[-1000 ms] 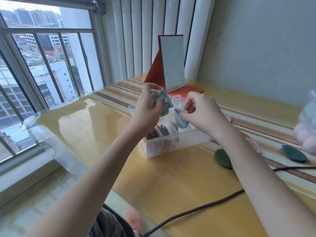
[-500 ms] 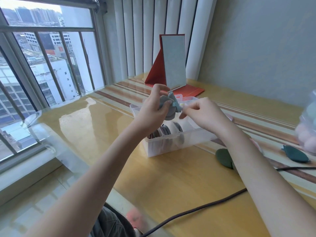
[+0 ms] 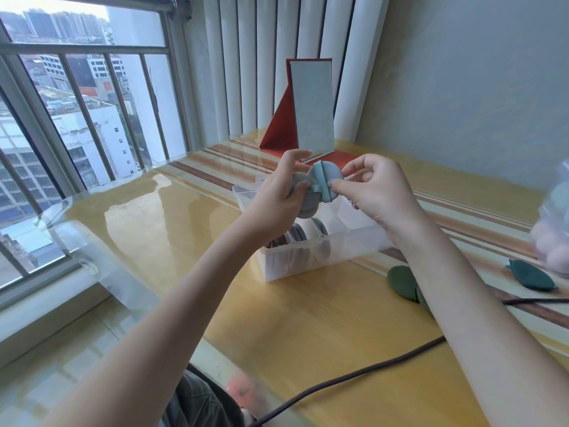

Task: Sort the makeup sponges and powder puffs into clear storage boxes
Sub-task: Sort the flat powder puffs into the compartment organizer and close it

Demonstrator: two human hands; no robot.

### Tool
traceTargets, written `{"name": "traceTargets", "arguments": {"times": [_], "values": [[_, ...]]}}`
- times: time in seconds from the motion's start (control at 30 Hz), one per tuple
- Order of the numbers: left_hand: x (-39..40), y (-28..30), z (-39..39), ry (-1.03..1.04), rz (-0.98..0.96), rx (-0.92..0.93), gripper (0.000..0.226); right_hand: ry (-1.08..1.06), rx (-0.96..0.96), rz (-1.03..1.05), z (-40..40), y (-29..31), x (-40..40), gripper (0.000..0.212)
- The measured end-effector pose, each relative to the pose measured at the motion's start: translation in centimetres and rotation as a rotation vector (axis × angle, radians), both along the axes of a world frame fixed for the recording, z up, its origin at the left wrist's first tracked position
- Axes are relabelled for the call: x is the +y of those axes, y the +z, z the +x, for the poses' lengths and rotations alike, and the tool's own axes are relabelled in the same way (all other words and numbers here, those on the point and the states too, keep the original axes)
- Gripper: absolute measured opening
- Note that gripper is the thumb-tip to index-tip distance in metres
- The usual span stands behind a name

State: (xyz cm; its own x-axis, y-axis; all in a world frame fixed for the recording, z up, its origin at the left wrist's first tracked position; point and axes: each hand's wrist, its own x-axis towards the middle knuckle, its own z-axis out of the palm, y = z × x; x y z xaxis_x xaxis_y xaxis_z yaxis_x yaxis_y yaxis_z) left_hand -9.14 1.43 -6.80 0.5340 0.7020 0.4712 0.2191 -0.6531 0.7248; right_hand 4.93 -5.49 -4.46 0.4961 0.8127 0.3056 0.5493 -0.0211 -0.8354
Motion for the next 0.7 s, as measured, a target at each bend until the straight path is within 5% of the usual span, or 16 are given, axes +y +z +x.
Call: {"name": "traceTargets", "arguments": {"times": [0.17,0.37,0.7], "values": [[0.4,-0.1,-0.2,0.048,-0.045,-0.098,0.04,-0.04,-0.005,0.073,-0.1,0.9,-0.3,0.013],[0.6,-0.5,0.0,0.014,0.009,-0.017,0.036,0.091,-0.223,-0.202,-0.6,0.9,-1.0,0.016],[0.5,-0.5,0.2,0.041,0.024,0.002,0.035,-0.046,-0.554,-0.366,-2.6,-0.4,-0.6,0.009]]}}
